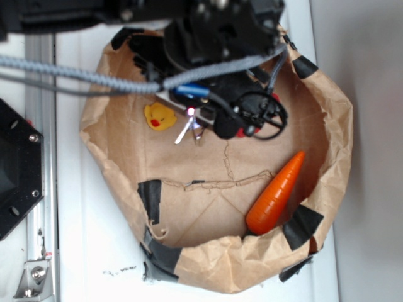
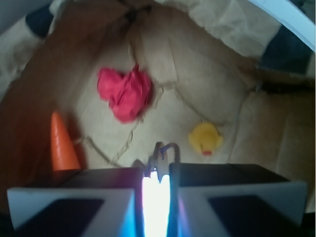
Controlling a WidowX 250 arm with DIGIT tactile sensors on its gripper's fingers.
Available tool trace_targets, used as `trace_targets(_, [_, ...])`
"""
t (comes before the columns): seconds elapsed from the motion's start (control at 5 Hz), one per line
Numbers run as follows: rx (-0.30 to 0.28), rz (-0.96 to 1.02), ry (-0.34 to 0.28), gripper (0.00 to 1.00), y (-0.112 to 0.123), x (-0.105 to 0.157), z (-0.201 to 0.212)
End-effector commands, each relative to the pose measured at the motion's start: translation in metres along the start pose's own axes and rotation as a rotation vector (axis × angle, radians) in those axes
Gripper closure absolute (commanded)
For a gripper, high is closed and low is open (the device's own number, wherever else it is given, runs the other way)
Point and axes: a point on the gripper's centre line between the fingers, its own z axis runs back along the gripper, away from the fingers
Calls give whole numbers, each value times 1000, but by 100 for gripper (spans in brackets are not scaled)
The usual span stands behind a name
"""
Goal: Grab the silver keys.
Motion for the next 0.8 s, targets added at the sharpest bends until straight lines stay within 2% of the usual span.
trace_targets(0.0, [-3, -4, -42, 100, 4, 9, 6])
trace_targets(0.4, [0, -8, -88, 100, 1, 8, 1])
trace_targets(0.6, [26, -20, -124, 100, -1, 7, -3])
